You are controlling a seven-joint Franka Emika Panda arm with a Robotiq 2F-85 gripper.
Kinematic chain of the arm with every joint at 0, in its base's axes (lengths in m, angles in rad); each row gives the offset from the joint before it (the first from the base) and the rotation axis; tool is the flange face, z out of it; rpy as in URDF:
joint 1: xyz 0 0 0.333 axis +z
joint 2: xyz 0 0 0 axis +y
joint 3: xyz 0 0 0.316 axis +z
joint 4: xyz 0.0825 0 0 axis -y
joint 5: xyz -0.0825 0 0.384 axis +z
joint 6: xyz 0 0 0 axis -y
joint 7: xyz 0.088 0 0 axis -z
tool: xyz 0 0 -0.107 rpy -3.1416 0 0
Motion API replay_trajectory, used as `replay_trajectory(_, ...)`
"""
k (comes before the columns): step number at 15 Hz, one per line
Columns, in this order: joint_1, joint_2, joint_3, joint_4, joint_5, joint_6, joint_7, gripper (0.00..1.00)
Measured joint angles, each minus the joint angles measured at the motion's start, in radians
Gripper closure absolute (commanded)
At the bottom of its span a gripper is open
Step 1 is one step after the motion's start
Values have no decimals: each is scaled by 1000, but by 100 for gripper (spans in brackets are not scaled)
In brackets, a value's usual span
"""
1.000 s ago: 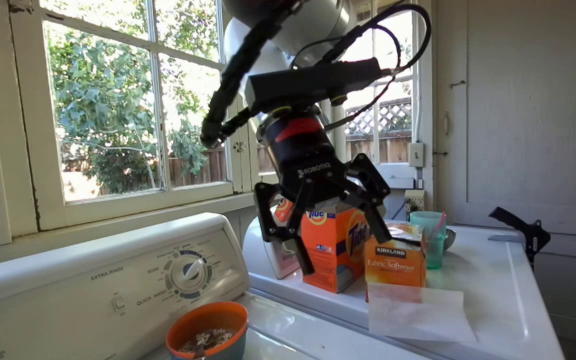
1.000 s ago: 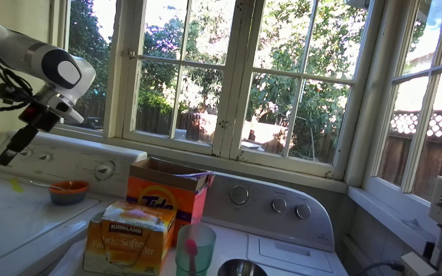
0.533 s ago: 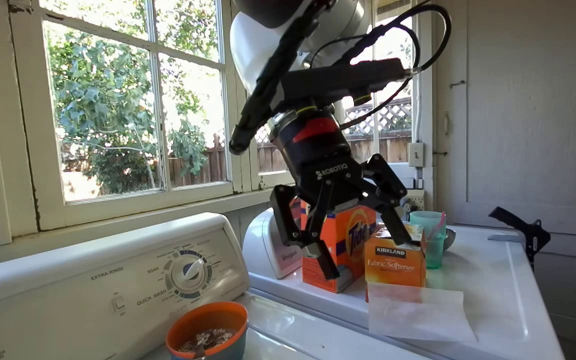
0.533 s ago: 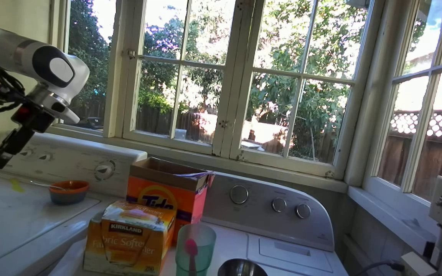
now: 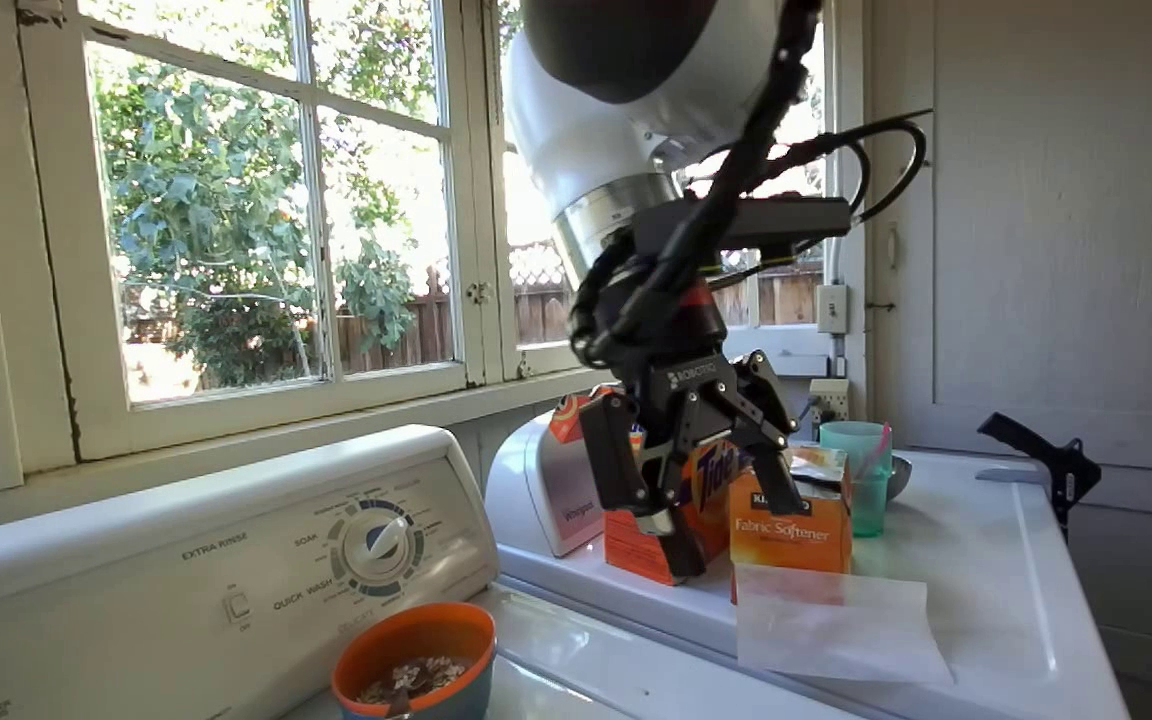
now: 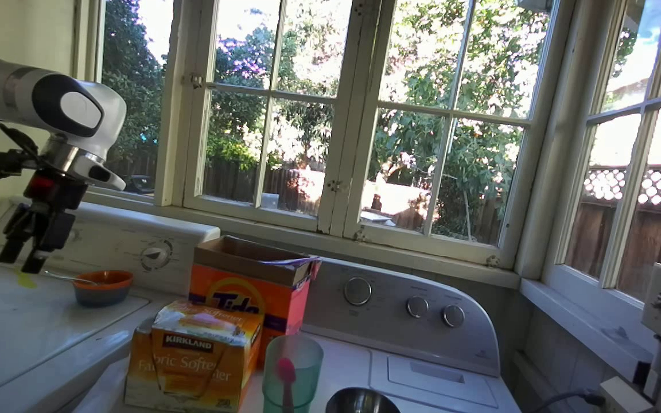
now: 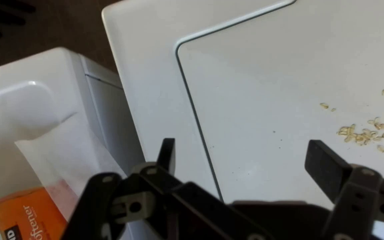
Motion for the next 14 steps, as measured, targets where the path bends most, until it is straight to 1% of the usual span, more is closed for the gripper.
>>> replay_trajectory(6, -60, -158, -19, -313, -104, 335, -290, 0)
replay_trajectory(7, -68, -168, -19, -340, -104, 355, -301, 0)
replay_trajectory(12, -67, -166, -14, -324, -109, 363, -306, 0)
replay_trajectory(14, -68, -165, -15, -338, -179, 413, -340, 0)
